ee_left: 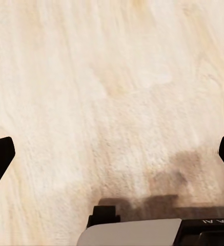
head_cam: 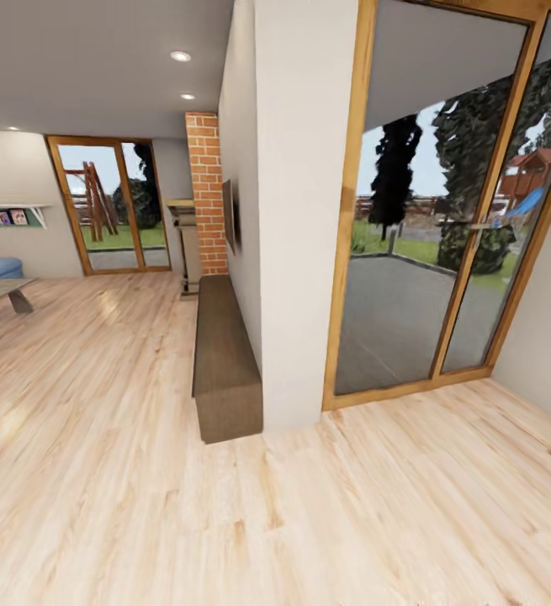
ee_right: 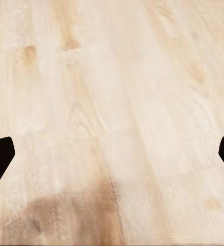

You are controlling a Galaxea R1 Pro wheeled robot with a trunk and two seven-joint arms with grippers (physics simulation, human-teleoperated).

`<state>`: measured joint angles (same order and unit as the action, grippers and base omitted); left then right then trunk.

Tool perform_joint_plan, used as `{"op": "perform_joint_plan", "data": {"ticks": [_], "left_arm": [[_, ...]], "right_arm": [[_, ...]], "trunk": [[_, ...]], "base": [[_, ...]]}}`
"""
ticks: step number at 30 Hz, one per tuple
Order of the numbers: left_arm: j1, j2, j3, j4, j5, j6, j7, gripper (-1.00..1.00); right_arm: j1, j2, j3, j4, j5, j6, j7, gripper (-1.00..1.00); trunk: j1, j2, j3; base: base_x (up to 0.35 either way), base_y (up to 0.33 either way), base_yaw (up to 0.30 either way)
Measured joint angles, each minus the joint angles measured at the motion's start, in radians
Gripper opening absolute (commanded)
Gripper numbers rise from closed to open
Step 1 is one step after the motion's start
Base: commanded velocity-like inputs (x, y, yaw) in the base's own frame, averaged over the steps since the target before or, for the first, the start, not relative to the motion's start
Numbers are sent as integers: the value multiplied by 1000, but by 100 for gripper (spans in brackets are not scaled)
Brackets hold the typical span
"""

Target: In the kitchen, take the Vidalia onion out of the sink, dice it on the chopping board with the paring knife, put the diced onion into the bowl on the countertop, then place both the paring knife and the chopping board into the sink.

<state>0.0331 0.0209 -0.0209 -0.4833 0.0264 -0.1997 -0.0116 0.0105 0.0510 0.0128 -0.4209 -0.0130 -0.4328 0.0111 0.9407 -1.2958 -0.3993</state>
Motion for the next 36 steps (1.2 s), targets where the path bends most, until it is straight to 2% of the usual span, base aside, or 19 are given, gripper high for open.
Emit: {"op": "perform_joint_plan", "data": {"ticks": [36], "left_arm": [[0, 0, 0, 0, 0, 0, 0, 100]], "right_arm": [[0, -2, 0, 0, -1, -2, 0, 100]], "trunk": [[-138, 252, 139]], "base": [[0, 0, -268]]}}
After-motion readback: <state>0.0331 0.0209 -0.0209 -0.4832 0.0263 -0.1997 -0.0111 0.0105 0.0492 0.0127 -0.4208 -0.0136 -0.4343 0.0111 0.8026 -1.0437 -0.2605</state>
